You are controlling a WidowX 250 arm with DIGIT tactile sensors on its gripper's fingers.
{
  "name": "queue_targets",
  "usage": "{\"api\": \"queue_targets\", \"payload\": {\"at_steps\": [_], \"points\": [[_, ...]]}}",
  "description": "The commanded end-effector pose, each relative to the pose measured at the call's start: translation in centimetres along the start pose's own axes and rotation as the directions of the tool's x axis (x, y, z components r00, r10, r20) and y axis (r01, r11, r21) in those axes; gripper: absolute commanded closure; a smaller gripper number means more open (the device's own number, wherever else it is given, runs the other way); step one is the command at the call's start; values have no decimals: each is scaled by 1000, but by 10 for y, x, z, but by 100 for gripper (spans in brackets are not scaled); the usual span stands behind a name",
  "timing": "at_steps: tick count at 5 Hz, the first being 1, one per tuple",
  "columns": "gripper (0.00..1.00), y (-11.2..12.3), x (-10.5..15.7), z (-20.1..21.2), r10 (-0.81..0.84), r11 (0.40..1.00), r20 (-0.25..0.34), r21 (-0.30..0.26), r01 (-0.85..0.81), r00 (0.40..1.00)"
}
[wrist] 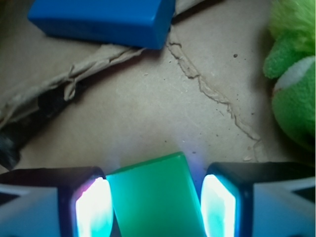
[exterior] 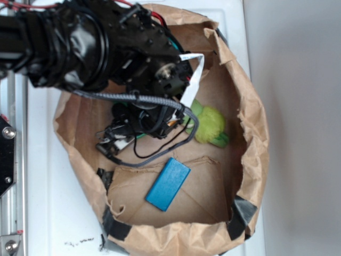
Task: Grab the green block.
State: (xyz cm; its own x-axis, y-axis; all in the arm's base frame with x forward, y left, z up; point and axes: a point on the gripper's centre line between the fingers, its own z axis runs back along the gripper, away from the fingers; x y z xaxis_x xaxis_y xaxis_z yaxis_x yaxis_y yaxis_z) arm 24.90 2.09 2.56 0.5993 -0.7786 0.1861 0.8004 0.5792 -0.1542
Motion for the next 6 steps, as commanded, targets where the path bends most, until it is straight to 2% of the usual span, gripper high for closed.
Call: {"api": "queue_targets", "payload": {"at_steps": [1, 2, 3, 4, 5, 6], "points": [[100, -16, 27, 52, 124, 991, 30, 36, -125, 992], [100, -21, 38, 68, 161, 984, 45, 64, -164, 986], [100, -16, 47, 80, 225, 967, 60, 111, -230, 973], [100, -16, 52, 95, 330, 929, 58, 158, -335, 942], [100, -16, 54, 108, 418, 897, 53, 132, -422, 907], [100, -14, 55, 117, 486, 862, 65, 130, -490, 871]]}}
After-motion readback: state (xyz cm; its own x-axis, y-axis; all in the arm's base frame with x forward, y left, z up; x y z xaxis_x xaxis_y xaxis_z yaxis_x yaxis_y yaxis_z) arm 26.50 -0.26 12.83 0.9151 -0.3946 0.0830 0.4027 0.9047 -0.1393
